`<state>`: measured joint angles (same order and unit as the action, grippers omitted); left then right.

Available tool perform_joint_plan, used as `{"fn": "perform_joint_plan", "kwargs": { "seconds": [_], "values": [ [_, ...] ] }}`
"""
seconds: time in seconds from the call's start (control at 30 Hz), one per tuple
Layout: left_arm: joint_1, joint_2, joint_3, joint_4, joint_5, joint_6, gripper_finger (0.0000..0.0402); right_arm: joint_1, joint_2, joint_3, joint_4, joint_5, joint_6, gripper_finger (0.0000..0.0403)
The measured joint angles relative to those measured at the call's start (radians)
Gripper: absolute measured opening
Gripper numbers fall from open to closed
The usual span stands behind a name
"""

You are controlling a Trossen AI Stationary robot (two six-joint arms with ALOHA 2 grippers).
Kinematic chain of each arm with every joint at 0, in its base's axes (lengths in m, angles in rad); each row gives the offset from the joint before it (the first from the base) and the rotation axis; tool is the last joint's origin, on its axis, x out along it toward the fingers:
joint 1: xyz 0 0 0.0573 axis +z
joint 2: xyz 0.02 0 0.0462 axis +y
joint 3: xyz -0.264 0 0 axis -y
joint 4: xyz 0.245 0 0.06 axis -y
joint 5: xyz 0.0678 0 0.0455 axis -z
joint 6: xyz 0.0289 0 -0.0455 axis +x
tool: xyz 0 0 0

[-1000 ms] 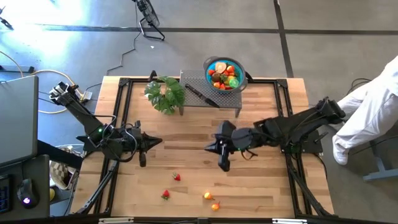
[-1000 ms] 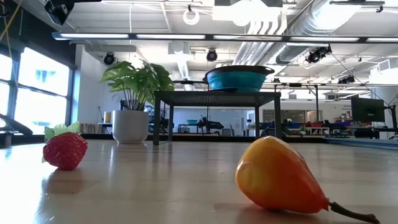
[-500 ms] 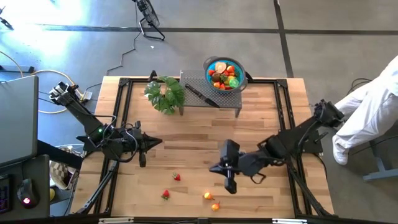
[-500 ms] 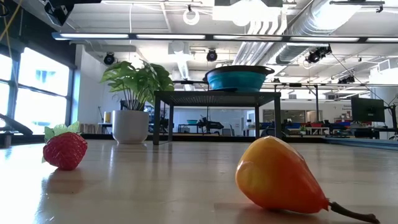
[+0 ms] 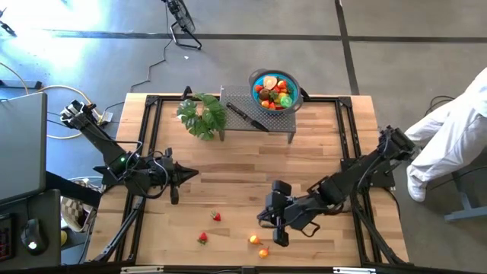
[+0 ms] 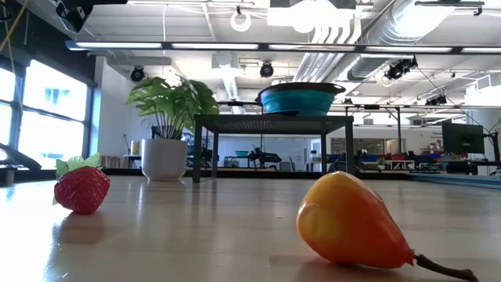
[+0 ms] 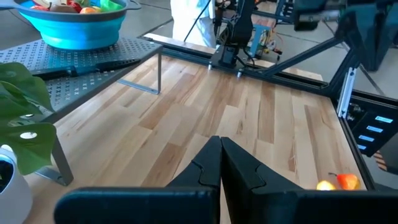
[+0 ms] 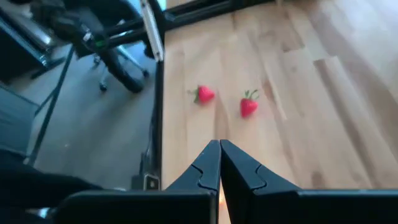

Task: Pick & Place Fruit
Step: Put the yellow pear in the blue bowl on the shelf

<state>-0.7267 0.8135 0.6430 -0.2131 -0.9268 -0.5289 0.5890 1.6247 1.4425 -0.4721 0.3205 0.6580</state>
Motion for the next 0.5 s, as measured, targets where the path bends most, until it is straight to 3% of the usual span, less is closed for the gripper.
{"fn": "perform_joint_plan", "kwargs": {
  "seconds": [0.23, 0.33, 0.5],
  "values": [
    [0.000, 0.000, 0.000, 0.000, -0.001, 0.000, 0.0000, -0.001, 0.062, 0.000, 0.006, -0.052, -0.016, 0.0022],
    [0.000, 0.000, 0.000, 0.000, -0.002, 0.000, 0.0000, -0.008, 0.075, 0.000, 0.013, -0.066, -0.025, 0.0064],
    [0.000, 0.000, 0.000, -0.001, -0.002, 0.000, 0.0000, -0.008, 0.083, 0.000, 0.007, -0.057, -0.058, 0.0166]
  ]
}}
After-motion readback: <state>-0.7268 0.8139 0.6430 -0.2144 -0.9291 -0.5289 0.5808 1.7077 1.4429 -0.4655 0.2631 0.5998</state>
